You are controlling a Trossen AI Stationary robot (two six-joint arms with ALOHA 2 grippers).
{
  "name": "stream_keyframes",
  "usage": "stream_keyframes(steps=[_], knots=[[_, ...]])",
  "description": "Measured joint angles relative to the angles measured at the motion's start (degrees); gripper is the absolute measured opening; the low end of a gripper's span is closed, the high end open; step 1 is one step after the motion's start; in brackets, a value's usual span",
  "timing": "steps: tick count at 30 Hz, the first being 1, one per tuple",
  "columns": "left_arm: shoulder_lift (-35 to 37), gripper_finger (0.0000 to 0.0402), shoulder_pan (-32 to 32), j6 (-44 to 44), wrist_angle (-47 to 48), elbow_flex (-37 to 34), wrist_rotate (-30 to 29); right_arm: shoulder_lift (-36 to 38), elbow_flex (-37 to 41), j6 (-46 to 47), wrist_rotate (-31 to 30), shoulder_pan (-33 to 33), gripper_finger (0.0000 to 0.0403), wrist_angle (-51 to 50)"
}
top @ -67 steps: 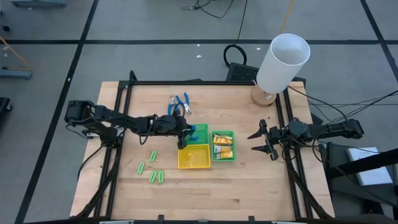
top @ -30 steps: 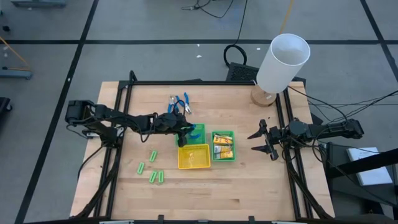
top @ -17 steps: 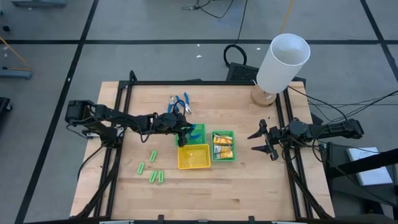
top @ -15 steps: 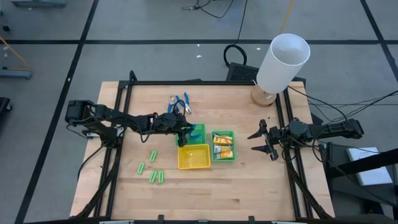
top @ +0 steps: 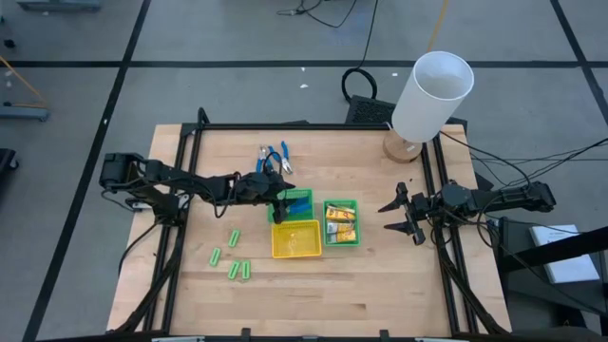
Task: Pick & Place School Supplies
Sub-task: Adjust the green bin
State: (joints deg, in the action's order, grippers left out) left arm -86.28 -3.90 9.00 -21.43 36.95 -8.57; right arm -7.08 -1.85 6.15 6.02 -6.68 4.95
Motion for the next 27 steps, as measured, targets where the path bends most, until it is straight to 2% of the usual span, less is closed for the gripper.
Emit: stream_keyframes(steps=[6, 9, 12, 18, 22, 27], knots=[[1.7, 0.0245, 0.2, -1.2, -1.1, 0.0, -0.6, 0.0, 0.0, 0.0, 0.0, 0.0, 0.0226, 0.0], [4.2, 0.0243, 0.1, 0.0, 2.0, 0.0, -2.1, 0.0, 0.0, 0.0, 0.0, 0.0, 0.0226, 0.0], [7.9, 0.0234, 0.3, 2.8, 10.0, 0.0, -2.3, 0.0, 0.0, 0.0, 0.0, 0.0, 0.0226, 0.2], [15.1, 0.0206, 2.4, 10.5, 31.9, 0.0, -2.7, 0.0, 0.0, 0.0, 0.0, 0.0, 0.0226, 0.2], [15.7, 0.0187, 4.6, 15.4, 44.1, 0.0, -7.0, 0.0, 0.0, 0.0, 0.0, 0.0, 0.0226, 0.4], [13.0, 0.0166, 5.3, 19.2, 47.1, 0.0, -11.4, 0.0, 0.0, 0.0, 0.0, 0.0, 0.0226, 0.4]])
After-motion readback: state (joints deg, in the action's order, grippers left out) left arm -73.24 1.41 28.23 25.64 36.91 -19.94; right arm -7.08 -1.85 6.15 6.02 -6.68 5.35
